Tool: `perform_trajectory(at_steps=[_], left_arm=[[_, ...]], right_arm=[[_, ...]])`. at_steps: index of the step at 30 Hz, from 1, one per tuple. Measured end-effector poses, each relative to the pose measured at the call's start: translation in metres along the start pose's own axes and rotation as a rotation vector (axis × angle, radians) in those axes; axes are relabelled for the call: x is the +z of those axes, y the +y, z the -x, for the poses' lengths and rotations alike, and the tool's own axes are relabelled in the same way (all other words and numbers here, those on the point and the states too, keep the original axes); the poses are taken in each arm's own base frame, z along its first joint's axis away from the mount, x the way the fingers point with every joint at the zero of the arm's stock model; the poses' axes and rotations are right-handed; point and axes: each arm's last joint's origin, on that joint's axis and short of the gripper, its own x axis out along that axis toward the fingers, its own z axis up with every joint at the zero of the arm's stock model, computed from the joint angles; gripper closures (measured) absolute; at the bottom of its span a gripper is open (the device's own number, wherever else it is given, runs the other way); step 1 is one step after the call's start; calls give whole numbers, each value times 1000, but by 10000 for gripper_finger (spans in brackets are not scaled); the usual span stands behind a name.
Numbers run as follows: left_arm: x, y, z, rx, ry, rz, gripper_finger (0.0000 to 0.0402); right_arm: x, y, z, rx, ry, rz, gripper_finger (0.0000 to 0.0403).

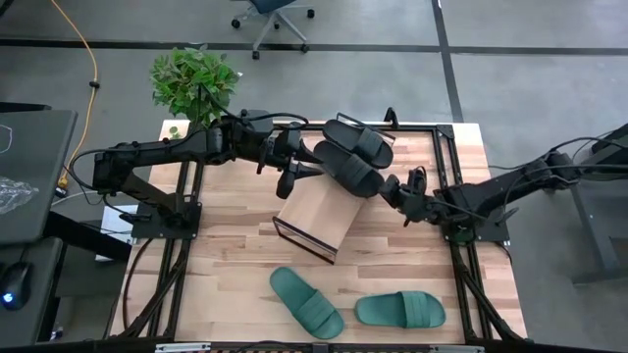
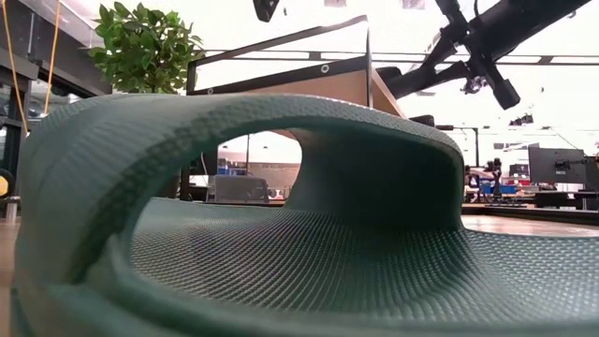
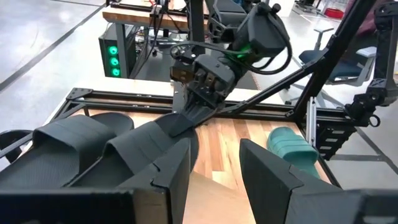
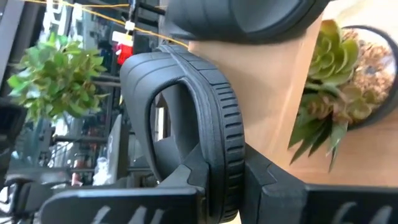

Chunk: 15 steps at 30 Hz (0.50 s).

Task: Pick and place slides into the shelf
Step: Put the black slipper on the shelf

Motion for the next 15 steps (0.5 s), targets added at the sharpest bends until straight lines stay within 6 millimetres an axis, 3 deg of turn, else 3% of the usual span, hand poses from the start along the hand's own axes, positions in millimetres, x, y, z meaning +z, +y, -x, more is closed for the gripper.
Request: perform_trajectory(at_steps=[15], left_arm=[[0,0,0,0,0,-17,273]], right_arm=[[12,-4,-12,-79,27,8,380]])
